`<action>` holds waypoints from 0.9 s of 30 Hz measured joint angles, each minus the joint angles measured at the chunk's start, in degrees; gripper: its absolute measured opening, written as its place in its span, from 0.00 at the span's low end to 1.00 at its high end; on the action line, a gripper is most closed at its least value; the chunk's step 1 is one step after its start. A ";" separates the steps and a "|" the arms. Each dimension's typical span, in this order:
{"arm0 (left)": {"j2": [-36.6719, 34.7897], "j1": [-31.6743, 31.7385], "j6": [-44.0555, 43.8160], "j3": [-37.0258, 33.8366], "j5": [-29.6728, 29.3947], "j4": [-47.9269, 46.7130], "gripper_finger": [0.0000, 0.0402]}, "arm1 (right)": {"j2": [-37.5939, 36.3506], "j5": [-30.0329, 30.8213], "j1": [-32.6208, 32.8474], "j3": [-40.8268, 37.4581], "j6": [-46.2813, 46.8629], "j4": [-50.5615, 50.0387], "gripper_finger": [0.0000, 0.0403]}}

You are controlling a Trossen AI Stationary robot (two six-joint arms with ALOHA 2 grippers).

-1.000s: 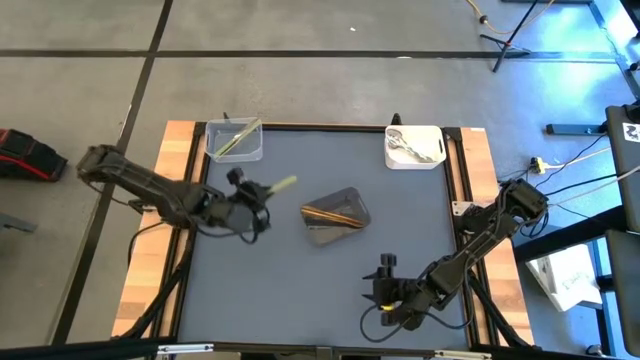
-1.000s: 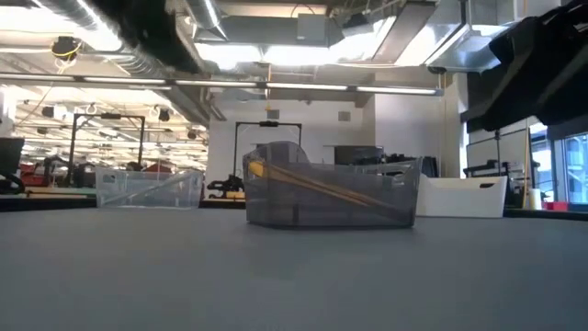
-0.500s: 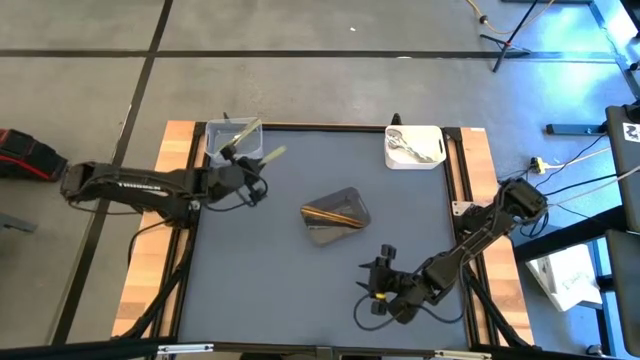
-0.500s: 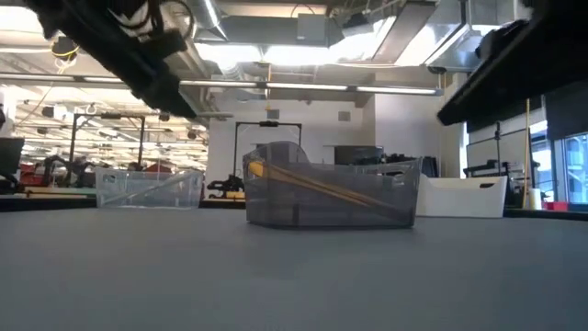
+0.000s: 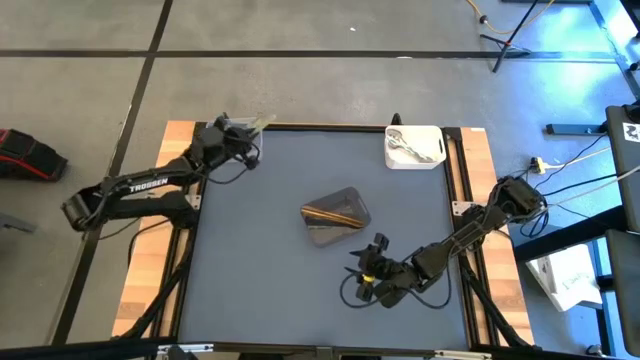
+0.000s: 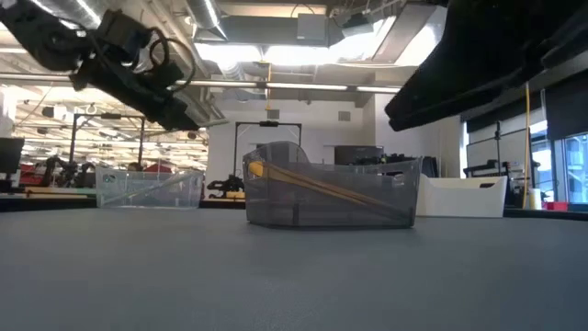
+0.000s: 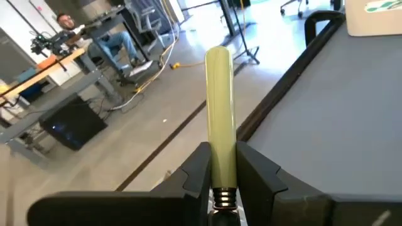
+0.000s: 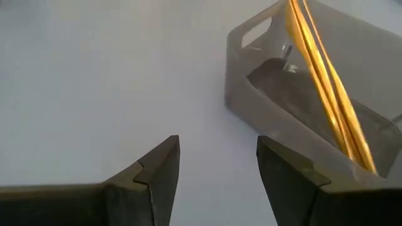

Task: Sort silverware by color (type)
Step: Put the green table knife into the transparent bin

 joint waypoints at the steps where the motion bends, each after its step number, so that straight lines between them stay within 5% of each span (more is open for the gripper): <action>1: 0.38 1.88 0.75 -0.83 2.15 2.21 0.14 | 0.27 -0.10 0.00 0.00 0.00 0.80 0.49; 7: 3.57 10.73 5.16 -4.97 13.23 15.37 0.14 | 1.64 -3.56 0.07 0.01 -0.80 6.71 0.49; 17: 12.52 18.40 9.07 -5.22 24.49 22.76 0.14 | 2.65 -2.76 -1.86 0.04 -0.87 6.49 0.49; 27: 13.71 18.55 0.16 -5.21 10.25 21.19 0.15 | 2.97 -3.54 -2.47 0.04 -0.71 6.38 0.49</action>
